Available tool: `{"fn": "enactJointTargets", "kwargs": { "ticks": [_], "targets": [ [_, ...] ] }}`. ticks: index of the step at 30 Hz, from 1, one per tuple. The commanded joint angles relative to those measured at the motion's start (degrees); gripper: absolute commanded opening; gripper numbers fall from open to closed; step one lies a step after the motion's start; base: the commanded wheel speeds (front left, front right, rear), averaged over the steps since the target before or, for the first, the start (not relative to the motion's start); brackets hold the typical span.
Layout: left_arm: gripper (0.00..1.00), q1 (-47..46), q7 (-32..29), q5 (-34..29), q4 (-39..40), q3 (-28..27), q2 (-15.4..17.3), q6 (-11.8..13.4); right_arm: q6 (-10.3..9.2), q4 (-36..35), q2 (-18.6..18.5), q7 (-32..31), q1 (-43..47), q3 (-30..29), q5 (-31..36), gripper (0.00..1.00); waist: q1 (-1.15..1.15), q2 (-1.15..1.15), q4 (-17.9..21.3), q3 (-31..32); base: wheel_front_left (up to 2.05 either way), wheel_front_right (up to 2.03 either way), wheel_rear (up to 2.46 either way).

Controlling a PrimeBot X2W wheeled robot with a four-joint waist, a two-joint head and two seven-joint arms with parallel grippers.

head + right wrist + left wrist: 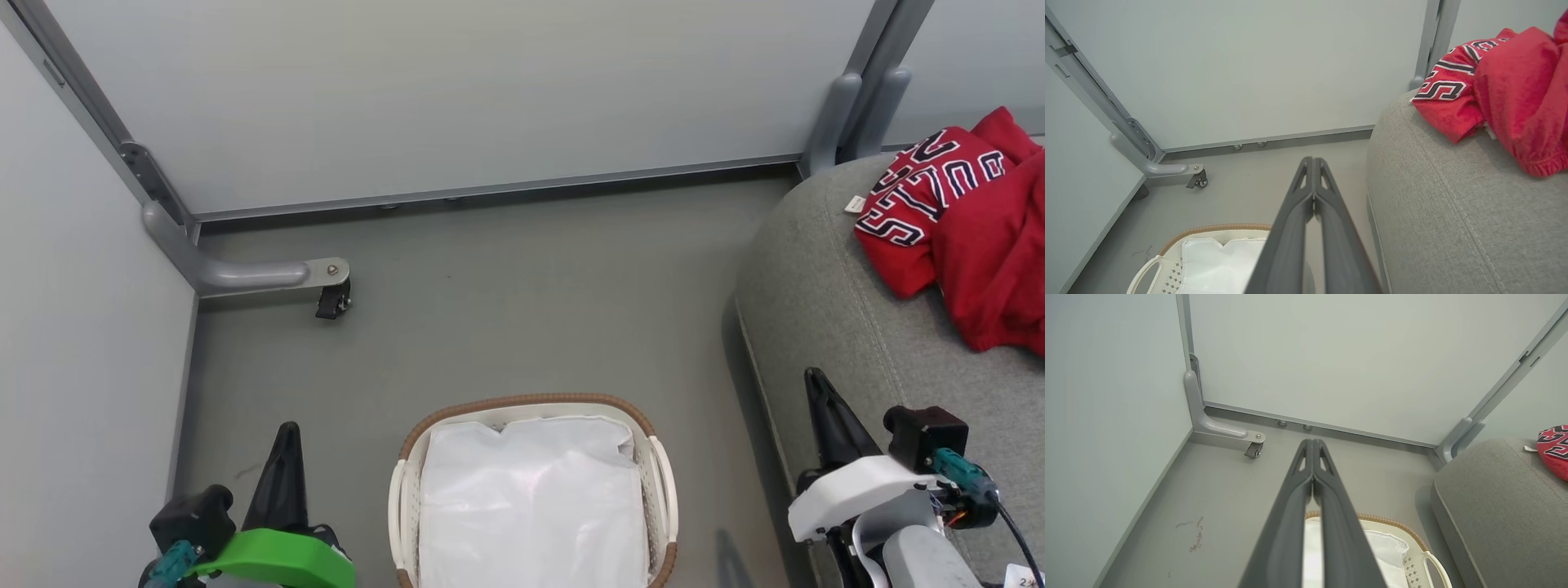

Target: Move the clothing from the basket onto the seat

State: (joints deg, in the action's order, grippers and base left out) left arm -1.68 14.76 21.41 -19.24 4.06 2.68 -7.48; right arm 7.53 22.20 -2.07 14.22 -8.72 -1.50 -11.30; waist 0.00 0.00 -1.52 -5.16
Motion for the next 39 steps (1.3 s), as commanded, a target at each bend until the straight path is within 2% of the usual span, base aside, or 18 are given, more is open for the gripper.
{"fn": "enactJointTargets", "kwargs": {
  "ticks": [1,19,39],
  "targets": [
    [0.0,0.0,-0.4,2.6,1.0,-0.2,0.3,0.1,0.0,-0.9,-0.2,-0.7,-0.8,-0.5,-2.8,0.0,0.0,0.0,0.0,0.1,0.0,0.0,0.0],
    [0.0,-1.3,-4.3,19.7,1.8,-1.3,1.3,0.0,-0.01,-3.0,-0.4,-5.2,0.2,-1.4,-21.2,0.0,0.0,0.0,0.2,0.8,0.0,0.0,0.0],
    [0.0,-2.3,-8.0,34.7,2.9,-2.8,1.9,0.0,-0.03,-4.5,-0.6,-9.4,0.8,-2.4,-37.5,0.0,0.0,0.0,0.5,1.6,0.0,0.0,0.0]
  ]
}}
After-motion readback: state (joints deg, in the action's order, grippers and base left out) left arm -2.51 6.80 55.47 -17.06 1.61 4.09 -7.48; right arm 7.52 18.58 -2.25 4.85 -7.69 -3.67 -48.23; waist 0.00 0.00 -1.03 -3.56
